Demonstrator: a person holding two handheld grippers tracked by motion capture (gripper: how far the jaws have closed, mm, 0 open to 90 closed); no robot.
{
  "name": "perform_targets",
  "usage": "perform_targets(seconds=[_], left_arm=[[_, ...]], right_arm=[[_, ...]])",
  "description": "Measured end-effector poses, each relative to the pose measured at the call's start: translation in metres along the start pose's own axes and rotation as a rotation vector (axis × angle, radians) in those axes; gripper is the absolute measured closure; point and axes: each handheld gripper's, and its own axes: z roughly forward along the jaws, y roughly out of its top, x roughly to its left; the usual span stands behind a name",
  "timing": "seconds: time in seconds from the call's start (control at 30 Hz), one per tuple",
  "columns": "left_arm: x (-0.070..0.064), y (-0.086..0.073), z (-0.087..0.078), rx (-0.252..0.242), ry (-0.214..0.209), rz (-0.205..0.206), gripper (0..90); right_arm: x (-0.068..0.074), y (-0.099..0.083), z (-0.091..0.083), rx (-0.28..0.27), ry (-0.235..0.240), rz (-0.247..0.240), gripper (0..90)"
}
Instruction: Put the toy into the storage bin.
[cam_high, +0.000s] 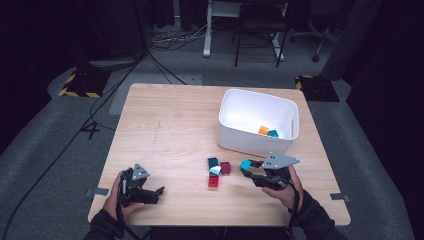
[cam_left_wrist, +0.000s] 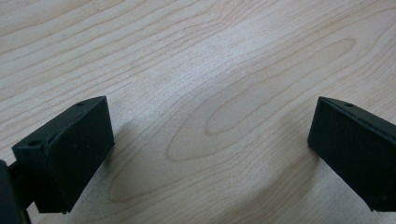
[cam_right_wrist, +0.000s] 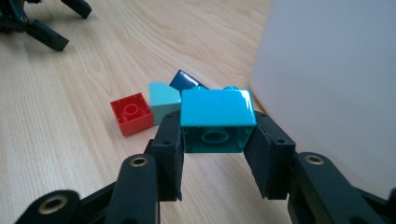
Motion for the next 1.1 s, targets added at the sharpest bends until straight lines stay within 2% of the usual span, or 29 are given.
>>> perform_targets(seconds=[0.3,0.67,0.7,0.9,1.1], left_arm=[[0.0,0.0,0.0,0.0,0.0,0.0,0.5],[0.0,0.0,0.0,0.0,0.0,0.0,0.5],[0.0,0.0,0.0,0.0,0.0,0.0,0.5],[0.0,0.0,0.0,0.0,0.0,0.0,0.5],[0.0,0.0,0.0,0.0,0.0,0.0,0.5]], right_arm=[[-0.013,0.007,-0.025,-0.04,-0.048,0.018,59.3],[-0.027,0.016,-0.053,-0.104,-0.077,0.043,59.4],[-0.029,0.016,-0.056,-0.104,-0.083,0.031,59.4],[-0.032,0.023,-0.068,-0.121,-0.096,0.042,59.4],[-0.038,0.032,-0.078,-0.135,-0.121,0.026,59.4]])
